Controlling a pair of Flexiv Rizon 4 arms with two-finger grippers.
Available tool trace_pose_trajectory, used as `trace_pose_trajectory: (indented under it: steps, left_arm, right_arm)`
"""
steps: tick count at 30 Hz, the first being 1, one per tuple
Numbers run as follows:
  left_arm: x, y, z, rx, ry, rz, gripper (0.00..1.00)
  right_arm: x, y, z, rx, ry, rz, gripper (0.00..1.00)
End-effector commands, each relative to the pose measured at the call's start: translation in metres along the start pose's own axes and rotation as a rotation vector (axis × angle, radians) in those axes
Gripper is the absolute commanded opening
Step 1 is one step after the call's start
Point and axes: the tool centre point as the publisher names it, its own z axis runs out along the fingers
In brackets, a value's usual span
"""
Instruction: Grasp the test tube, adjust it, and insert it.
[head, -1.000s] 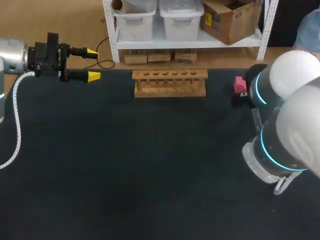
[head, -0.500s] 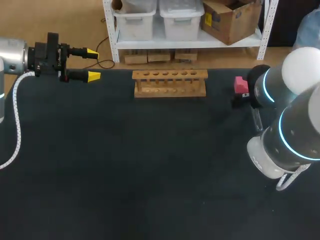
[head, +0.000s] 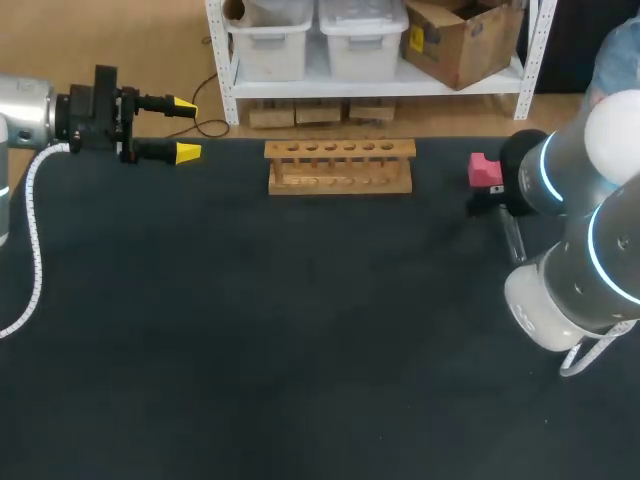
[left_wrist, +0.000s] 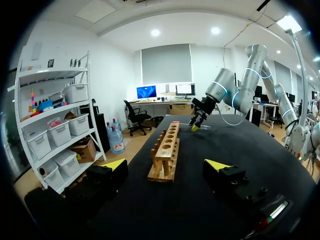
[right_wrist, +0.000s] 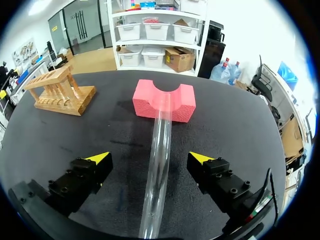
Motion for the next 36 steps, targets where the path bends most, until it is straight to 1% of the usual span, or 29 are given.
trace_pose_trajectory:
  steps: [1,4,6,7,11,12,13,15,17,18,24,27,30,32,33,35,36]
  left_arm:
    - [0.0008,0.0005,-0.0001,0.001,-0.001,0.001,1.0]
    - [0.0008,0.0005,-0.0001,0.001,-0.001,0.001,1.0]
    - [0.0008,0.0005,-0.0001,0.001,-0.001,0.001,1.0]
    - [0.0008,0.0005,-0.0001,0.001,-0.001,0.001,1.0]
    - [0.0008,0.0005,-0.0001,0.001,-0.001,0.001,1.0]
    - [0.0008,0.0005,-0.0001,0.001,-0.001,0.001,1.0]
    - [0.0008,0.0005,-0.0001,0.001,-0.001,0.001,1.0]
    - [0.0008,0.0005,-0.0001,0.001,-0.001,0.001,1.0]
    - [0.0008,0.0005,-0.0001,0.001,-0.001,0.001,1.0]
    - [0.0008,0.0005,-0.0001,0.001,-0.001,0.001,1.0]
    - [0.0008,0.0005,-0.0001,0.001,-0.001,0.001,1.0]
    - [0.0008,0.0005,-0.0001,0.001,-0.001,0.001,1.0]
    - [0.0008,0.0005,-0.0001,0.001,-0.001,0.001,1.0]
    - [0.0008,0.0005,-0.0001,0.001,-0.001,0.001,1.0]
    - [0.0008,0.0005,-0.0001,0.001,-0.001,0.001,1.0]
    - [0.0008,0.0005,-0.0001,0.001,-0.001,0.001,1.0]
    - [0.0008,0.0005,-0.0001,0.001,-0.001,0.001,1.0]
  right_arm:
    - [-0.0016,-0.0024,-0.0004,-0.024,0.009,-0.002,0.78]
    - [-0.0018,-0.0025,-0.0008,-0.02,0.012,-0.007,0.69]
    - [-0.002,-0.0026,-0.0011,-0.016,0.015,-0.01,0.67]
    - [-0.002,-0.0026,-0.0012,-0.015,0.015,-0.01,0.69]
    - [-0.0019,-0.0034,-0.0013,-0.011,0.019,-0.013,0.63]
    - [-0.0018,-0.0035,-0.0013,-0.011,0.02,-0.013,0.55]
    - [-0.0018,-0.0035,-0.0013,-0.01,0.021,-0.013,0.49]
    - [-0.0017,-0.0034,-0.0014,-0.009,0.023,-0.014,0.47]
    - [-0.0016,-0.0026,-0.0021,-0.007,0.023,-0.017,0.43]
    - [-0.0016,-0.0025,-0.0022,-0.007,0.024,-0.017,0.42]
    - [-0.001,-0.0021,-0.002,-0.006,0.029,-0.018,0.45]
    - [-0.0003,-0.0013,-0.0021,-0.003,0.032,-0.018,0.45]
    - [0.0001,-0.0012,-0.0023,0.0,0.034,-0.017,0.4]
    - [0.0003,-0.0012,-0.0027,0.002,0.036,-0.017,0.36]
    - [0.0004,-0.0012,-0.0029,0.003,0.037,-0.017,0.31]
    - [0.0004,-0.0011,-0.0036,0.005,0.038,-0.019,0.14]
    - [0.0004,-0.0011,-0.0039,0.006,0.039,-0.019,0.13]
